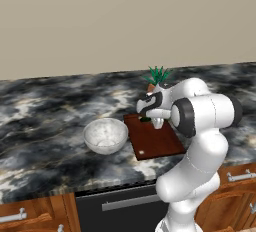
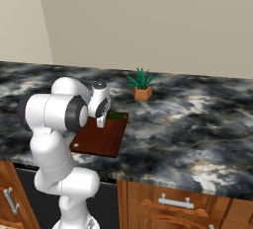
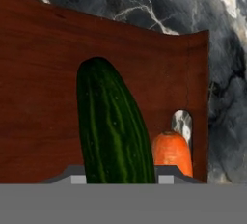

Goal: Place the two vegetables and bowl onto the tray for setting up a vegetable dip station.

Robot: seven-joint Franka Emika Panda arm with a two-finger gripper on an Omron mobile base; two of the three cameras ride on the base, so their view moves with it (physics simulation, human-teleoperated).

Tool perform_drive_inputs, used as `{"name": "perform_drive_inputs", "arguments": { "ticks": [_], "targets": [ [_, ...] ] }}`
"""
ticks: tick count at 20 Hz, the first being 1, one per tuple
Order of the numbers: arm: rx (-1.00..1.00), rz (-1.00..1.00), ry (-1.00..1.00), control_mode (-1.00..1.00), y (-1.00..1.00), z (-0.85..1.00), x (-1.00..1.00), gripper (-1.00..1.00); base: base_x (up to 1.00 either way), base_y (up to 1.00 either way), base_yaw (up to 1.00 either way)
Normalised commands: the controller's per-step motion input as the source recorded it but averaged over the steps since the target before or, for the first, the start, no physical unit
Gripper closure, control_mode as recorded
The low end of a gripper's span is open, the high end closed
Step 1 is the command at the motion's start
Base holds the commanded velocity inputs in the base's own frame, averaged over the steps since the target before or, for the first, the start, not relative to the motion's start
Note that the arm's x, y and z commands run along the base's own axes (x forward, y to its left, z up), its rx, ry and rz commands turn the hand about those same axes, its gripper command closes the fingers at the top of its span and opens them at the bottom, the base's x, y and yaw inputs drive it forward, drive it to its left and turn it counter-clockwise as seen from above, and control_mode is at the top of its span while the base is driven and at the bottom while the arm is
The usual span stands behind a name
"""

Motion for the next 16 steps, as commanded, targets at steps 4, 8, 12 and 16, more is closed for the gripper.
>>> {"name": "perform_drive_inputs", "arguments": {
  "ticks": [4, 8, 12, 16],
  "targets": [
    [0.00, 0.06, 0.00, -1.00, 0.00, -0.11, 0.17, 1.00, 0.00, 0.00, 0.00],
    [0.00, 0.05, 0.00, -1.00, 0.00, -0.04, 0.16, 1.00, 0.00, 0.00, 0.00],
    [0.00, 0.04, 0.00, -1.00, 0.00, -0.02, 0.16, 1.00, 0.00, 0.00, 0.00],
    [0.00, 0.03, 0.00, -1.00, 0.00, -0.08, 0.16, 1.00, 0.00, 0.00, 0.00]
  ]
}}
